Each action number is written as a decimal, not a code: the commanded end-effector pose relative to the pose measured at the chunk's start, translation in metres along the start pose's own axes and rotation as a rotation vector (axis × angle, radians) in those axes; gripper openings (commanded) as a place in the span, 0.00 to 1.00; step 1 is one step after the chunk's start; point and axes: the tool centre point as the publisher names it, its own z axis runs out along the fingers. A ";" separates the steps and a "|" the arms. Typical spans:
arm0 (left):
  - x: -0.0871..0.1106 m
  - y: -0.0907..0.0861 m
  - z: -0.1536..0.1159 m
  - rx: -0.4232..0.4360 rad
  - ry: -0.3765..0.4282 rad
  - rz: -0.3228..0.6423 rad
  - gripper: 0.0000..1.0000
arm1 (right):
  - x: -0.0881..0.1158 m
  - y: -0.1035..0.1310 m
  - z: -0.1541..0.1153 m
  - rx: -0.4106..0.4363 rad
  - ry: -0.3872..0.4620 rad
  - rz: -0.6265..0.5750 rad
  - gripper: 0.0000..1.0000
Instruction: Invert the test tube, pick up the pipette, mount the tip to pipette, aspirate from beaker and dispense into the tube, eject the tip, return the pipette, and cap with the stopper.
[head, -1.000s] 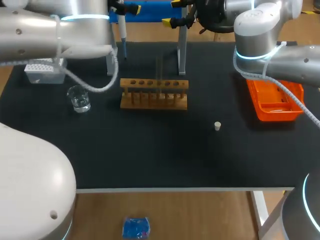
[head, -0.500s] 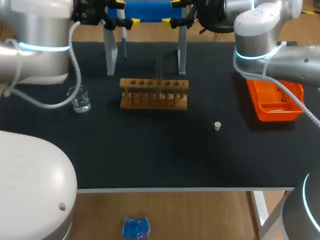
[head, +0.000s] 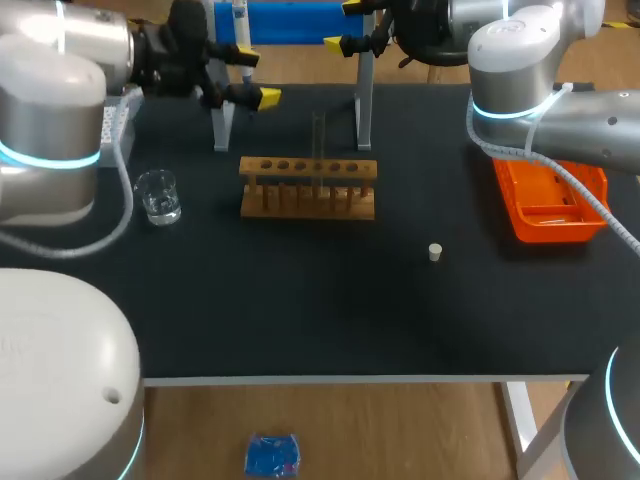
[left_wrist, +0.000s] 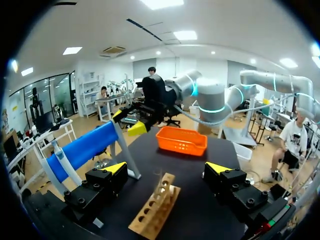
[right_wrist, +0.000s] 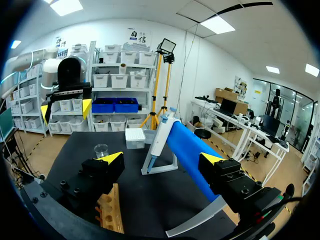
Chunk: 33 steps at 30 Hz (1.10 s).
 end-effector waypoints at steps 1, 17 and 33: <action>0.014 0.018 0.003 0.036 -0.044 -0.003 1.00 | -0.001 0.001 0.000 0.003 0.002 0.000 1.00; 0.011 0.044 0.016 0.055 -0.057 -0.007 1.00 | -0.001 0.001 0.000 0.003 0.002 0.000 1.00; -0.010 0.062 0.055 0.050 -0.103 -0.045 1.00 | -0.001 0.001 0.000 0.003 0.002 0.000 1.00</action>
